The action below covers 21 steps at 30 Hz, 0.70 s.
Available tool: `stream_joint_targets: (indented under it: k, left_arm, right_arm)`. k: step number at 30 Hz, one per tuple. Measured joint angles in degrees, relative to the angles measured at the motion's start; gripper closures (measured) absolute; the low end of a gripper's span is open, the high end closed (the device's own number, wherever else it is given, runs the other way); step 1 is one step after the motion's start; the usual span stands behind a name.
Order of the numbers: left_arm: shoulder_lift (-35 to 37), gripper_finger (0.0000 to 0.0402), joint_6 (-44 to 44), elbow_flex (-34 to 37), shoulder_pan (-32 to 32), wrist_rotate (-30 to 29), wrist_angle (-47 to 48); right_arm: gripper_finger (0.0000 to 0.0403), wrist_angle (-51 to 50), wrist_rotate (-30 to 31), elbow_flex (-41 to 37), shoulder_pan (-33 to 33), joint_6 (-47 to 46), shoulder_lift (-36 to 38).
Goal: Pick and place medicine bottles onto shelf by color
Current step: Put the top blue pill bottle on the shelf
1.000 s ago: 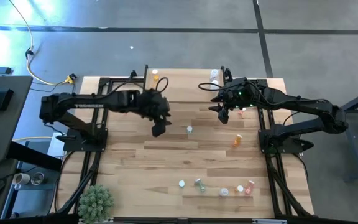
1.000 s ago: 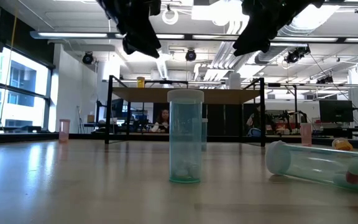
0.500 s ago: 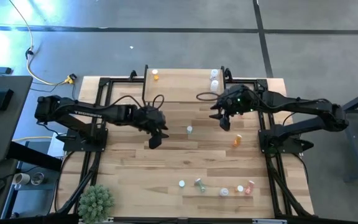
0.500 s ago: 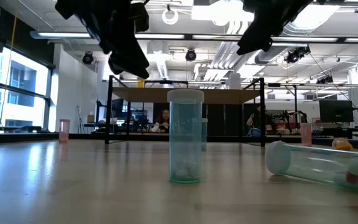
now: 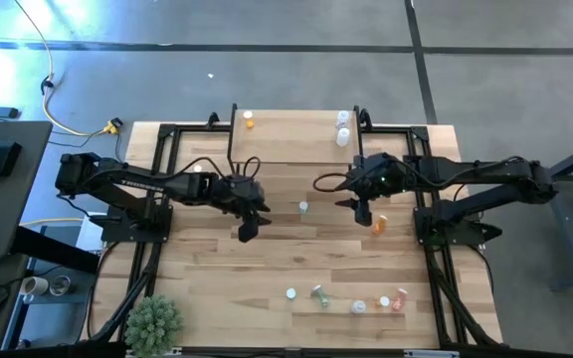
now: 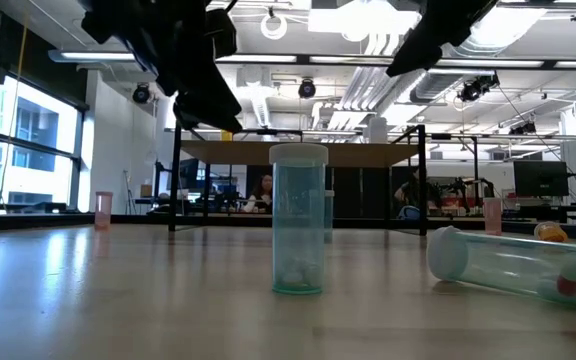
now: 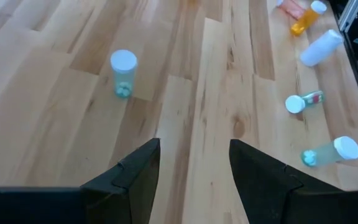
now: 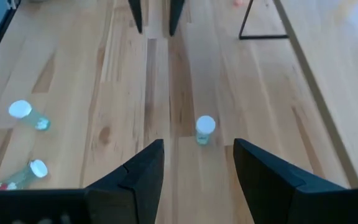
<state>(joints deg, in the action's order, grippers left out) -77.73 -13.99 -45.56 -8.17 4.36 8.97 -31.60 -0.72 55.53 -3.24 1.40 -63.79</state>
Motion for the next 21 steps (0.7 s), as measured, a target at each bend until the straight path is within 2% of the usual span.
stream_joint_targets:
  k: [9, 21]
  left_arm:
    - [0.0, 0.0218, -0.8, 0.0, -0.9, -0.1, 0.1]
    - [0.0, 0.0218, -0.8, 0.0, -0.8, 0.0, 0.7]
  right_arm:
    - [0.0219, 6.4, -0.8, 0.0, 0.2, 0.2, -2.0]
    - [0.0219, 13.6, -2.1, 0.0, 0.0, 4.9, -14.9]
